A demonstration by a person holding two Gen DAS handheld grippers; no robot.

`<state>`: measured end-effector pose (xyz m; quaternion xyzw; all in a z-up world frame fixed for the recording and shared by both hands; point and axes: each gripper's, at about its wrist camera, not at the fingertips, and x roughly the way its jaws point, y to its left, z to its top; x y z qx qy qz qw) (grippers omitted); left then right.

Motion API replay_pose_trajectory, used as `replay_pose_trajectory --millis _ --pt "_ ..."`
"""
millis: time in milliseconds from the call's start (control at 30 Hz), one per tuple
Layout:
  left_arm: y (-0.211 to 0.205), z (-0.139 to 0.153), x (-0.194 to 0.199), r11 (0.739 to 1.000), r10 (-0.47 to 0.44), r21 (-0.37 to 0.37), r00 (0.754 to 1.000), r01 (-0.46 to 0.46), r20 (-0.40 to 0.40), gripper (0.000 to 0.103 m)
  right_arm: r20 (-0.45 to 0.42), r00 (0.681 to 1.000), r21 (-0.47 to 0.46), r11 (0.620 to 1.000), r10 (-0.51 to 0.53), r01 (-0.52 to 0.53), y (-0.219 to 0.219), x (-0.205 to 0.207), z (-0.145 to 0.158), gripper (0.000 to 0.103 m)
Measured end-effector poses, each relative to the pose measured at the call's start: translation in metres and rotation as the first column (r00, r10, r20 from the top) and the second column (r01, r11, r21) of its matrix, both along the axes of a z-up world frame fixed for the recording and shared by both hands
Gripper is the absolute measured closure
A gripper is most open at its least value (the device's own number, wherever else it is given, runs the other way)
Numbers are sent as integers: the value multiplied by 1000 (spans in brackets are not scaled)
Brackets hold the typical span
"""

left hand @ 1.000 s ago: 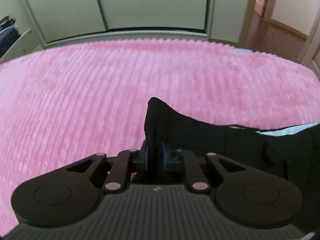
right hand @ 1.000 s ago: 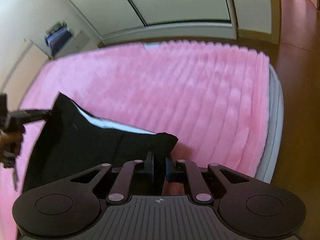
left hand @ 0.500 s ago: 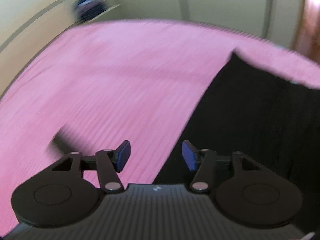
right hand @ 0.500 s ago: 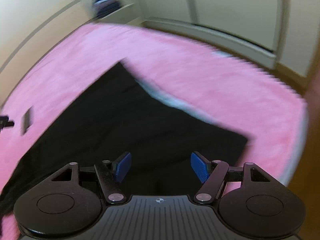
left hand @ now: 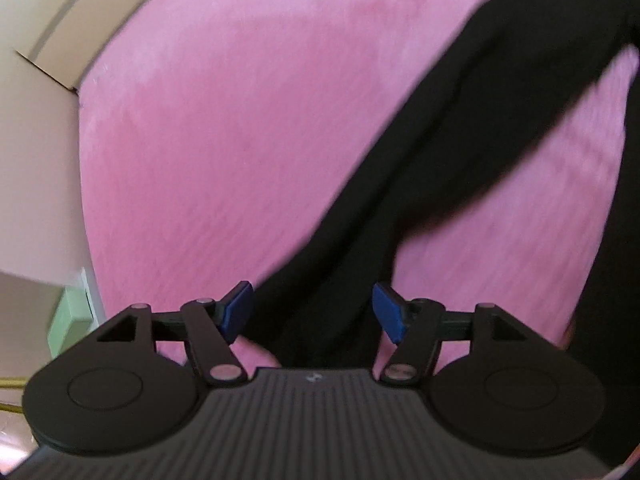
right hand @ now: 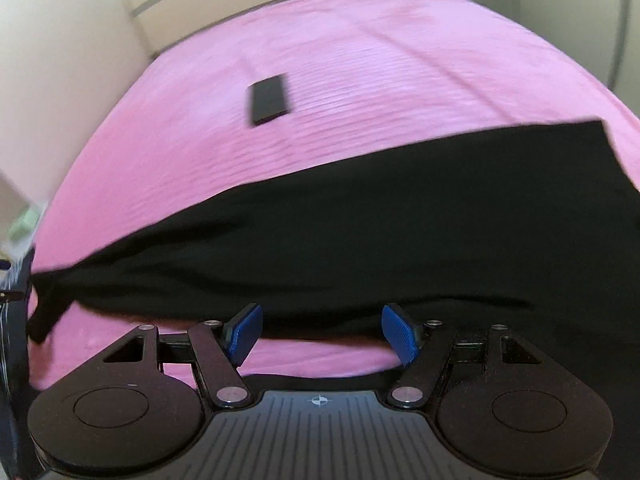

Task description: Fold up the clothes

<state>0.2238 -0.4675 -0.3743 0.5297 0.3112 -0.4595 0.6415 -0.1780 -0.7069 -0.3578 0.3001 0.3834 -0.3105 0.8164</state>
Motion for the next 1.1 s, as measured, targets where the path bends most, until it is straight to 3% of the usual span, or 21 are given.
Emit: replay_pose_trajectory --millis 33,67,100,267,367,400,433,500,667,767,900,1000,1100 --pt "7 -7 10 1000 5 1 1000 -5 -17 41 -10 1000 -5 1000 21 -21 8 14 -2 25" --pt "12 -13 20 1000 6 -4 999 -6 -35 41 -17 999 -12 999 40 -40 15 27 -5 10" --pt "17 -18 28 1000 4 -12 999 -5 -46 41 -24 998 -19 998 61 -61 21 39 -8 6" --pt "8 -28 73 994 20 -102 993 -32 -116 41 -80 971 -86 969 223 -230 33 103 -20 6" --pt "-3 -39 101 991 46 -117 982 -69 -184 42 -117 949 -111 946 293 -305 31 135 -27 6" --pt "-7 -45 108 992 53 -103 976 -77 -212 51 -130 941 -118 937 313 -328 29 145 -30 6" --pt "-10 -51 115 993 58 -81 969 -80 -239 73 -147 933 -127 929 329 -347 25 153 -33 6" --pt "-12 -57 125 995 76 -46 961 -91 -265 93 -182 918 -138 916 351 -378 19 167 -37 6" --pt "-3 -25 139 968 124 -186 963 -170 -240 92 -212 922 -168 918 323 -360 -6 179 -32 6" --pt "-7 -27 140 960 162 -199 971 -196 -174 80 -205 936 -148 936 286 -319 -15 182 -32 6" --pt "4 -26 121 970 142 -198 990 -141 -6 77 -214 929 -107 939 301 -328 -2 177 -37 6" --pt "22 -22 74 985 -37 -165 995 52 95 77 -227 923 -78 939 311 -336 13 166 -43 6" --pt "41 -34 18 961 -257 -78 962 264 87 75 -233 929 -29 953 288 -303 24 152 -53 6"
